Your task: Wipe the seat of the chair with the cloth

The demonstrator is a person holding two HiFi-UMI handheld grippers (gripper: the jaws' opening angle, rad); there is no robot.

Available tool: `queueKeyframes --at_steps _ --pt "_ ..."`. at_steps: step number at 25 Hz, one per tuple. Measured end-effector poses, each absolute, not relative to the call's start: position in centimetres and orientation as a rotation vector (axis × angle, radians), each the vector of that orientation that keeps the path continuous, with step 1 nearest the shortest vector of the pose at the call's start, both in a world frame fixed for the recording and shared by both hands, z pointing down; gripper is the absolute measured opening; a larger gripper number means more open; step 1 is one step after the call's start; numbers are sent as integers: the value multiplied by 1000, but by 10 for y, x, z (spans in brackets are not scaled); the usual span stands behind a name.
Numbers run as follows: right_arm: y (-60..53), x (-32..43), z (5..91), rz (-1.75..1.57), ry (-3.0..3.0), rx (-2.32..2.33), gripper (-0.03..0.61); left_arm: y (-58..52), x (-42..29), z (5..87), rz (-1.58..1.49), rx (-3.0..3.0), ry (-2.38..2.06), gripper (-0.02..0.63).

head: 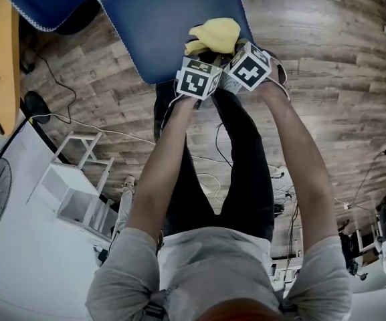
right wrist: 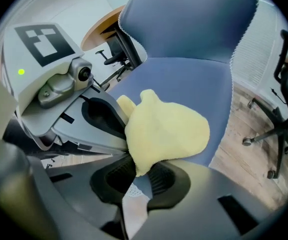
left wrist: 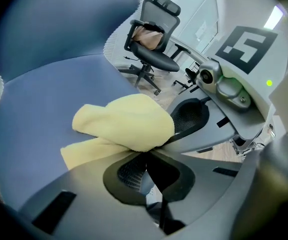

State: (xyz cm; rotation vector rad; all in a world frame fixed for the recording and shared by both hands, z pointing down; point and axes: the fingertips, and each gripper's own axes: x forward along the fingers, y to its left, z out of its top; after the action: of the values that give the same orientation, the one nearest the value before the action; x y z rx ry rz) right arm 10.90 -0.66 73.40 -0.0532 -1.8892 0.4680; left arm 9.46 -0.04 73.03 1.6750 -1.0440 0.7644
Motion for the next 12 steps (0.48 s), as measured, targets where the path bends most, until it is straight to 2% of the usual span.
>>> queueKeyframes --at_steps 6,12 --pt "-16 138 735 630 -1913 88 67 -10 120 721 769 1726 -991 27" --pt "-36 225 742 740 -1819 463 67 -4 99 680 729 1760 -1076 28"
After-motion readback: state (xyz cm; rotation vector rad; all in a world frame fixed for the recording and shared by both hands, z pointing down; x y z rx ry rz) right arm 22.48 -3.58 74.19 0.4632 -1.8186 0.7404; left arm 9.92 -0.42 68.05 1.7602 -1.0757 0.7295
